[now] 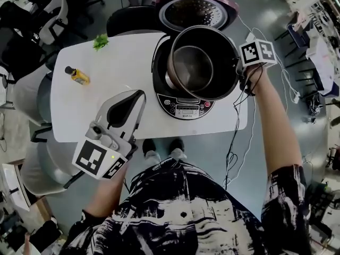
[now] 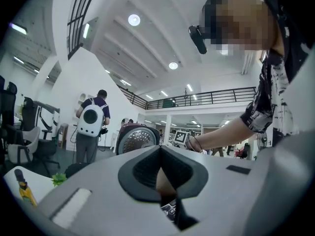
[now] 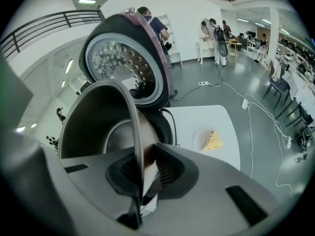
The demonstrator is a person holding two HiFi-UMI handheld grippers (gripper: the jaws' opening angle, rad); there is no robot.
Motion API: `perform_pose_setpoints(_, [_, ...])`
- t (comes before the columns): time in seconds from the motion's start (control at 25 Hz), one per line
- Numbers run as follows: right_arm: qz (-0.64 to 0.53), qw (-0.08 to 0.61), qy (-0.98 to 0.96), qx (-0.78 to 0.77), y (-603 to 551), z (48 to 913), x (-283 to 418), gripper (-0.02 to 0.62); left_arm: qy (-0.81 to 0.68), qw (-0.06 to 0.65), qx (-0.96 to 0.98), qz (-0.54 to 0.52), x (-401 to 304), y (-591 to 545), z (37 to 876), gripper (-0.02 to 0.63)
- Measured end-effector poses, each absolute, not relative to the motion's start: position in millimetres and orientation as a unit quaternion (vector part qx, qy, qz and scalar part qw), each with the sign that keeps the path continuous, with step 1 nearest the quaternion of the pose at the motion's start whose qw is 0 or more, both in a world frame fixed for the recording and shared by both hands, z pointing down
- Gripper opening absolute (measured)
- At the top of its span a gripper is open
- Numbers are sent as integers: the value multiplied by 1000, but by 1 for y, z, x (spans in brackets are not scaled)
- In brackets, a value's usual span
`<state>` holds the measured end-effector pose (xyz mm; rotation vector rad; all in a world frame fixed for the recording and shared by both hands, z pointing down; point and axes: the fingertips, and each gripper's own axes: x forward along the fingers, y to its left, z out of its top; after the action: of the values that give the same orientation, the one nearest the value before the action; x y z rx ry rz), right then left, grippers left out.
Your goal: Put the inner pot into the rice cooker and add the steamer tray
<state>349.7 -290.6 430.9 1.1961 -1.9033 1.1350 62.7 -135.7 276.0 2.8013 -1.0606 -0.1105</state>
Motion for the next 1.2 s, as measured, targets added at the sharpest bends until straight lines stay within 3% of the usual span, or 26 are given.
perform_pose_setpoints(0.88, [404,416,-654,485,-311,495,325,11,-390,87,916,-47,4,-143,292,5])
perform_pose_setpoints(1.2, [322,509,-636,483,-314,501,323,12,-384,92,917,-46,3,-146,296,5])
